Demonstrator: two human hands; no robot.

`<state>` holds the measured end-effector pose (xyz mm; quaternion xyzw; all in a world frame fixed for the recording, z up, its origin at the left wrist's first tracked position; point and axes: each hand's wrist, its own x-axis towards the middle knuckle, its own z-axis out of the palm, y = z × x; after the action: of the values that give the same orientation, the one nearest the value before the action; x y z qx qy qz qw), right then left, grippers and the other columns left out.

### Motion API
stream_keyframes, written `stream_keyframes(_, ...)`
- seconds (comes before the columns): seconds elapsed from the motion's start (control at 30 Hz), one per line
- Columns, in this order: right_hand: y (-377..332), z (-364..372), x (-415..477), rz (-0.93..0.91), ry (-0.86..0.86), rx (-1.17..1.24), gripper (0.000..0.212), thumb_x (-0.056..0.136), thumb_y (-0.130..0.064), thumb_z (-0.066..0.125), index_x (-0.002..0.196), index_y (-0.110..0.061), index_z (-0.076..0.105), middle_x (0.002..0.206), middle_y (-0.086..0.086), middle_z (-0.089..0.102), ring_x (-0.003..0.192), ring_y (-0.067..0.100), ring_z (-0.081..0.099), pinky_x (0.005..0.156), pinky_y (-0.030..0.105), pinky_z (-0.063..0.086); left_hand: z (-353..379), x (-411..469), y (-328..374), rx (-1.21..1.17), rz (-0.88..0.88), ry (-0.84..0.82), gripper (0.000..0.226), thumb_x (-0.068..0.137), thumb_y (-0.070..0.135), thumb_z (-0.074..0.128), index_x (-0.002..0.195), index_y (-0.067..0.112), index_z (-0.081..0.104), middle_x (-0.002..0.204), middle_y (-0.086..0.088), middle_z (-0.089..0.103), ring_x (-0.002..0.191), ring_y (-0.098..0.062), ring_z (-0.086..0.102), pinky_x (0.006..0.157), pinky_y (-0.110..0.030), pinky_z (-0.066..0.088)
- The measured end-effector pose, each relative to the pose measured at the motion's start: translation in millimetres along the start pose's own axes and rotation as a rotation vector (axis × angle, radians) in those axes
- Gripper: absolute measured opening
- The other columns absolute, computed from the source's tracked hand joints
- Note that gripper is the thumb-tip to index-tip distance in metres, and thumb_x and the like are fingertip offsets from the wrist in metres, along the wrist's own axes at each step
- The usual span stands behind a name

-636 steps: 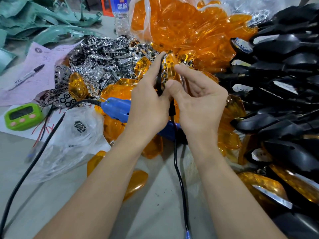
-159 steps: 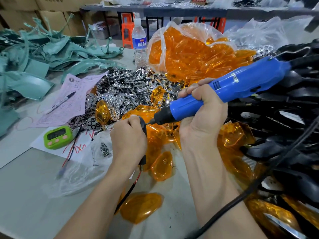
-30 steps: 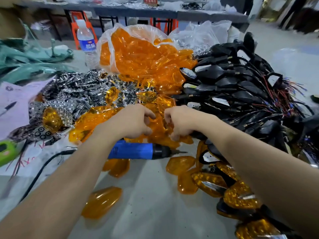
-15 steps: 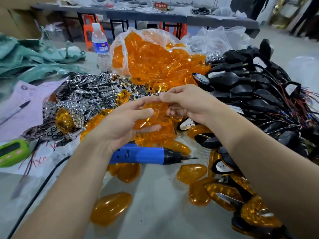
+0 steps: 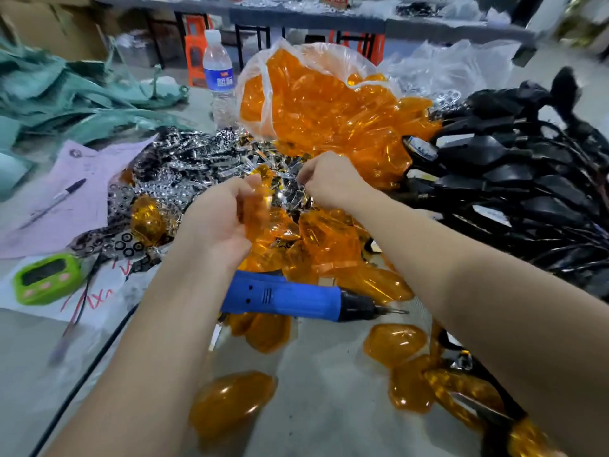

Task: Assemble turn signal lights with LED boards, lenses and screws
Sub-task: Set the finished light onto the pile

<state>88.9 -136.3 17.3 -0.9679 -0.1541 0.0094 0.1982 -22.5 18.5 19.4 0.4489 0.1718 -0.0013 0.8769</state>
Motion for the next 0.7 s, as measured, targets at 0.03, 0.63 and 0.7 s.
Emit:
stream_keyframes(0.03,-3,9,6,-0.043,-0.025,-0.146,0.031,0.096,0.001,0.056,0.115,-0.011,0.077,0.126,0.006,0.070,0.105,0.024,0.071,0.084,0.031,0.059,-1,2,0,0.053,0.007,0.011,0.032,0.089,-0.009,0.050,0.115,0.004,0.064,0.093,-0.005,0.056,0.066,-0.011,0.053,0.054,-0.021,0.047)
stream_keyframes(0.63,-14,-16,-49,0.168,0.293,0.792,0.008,0.087,-0.016,0.076,0.080,-0.018,0.078,0.068,0.005,0.075,0.049,0.017,0.051,0.054,0.035,0.045,-14,-10,-15,0.149,0.105,-0.019,0.012,0.095,-0.004,0.062,0.094,0.005,0.070,0.095,-0.011,0.080,0.086,-0.021,0.079,0.070,-0.028,0.063)
stream_keyframes(0.7,-18,-10,-80,0.181,0.352,0.790,0.013,0.087,-0.027,0.078,0.076,-0.021,0.079,0.063,0.004,0.072,0.047,0.016,0.052,0.052,0.035,0.046,-14,-19,-22,0.144,0.172,-0.059,0.018,0.093,-0.010,0.061,0.092,0.006,0.070,0.099,-0.011,0.080,0.089,-0.021,0.078,0.073,-0.028,0.063)
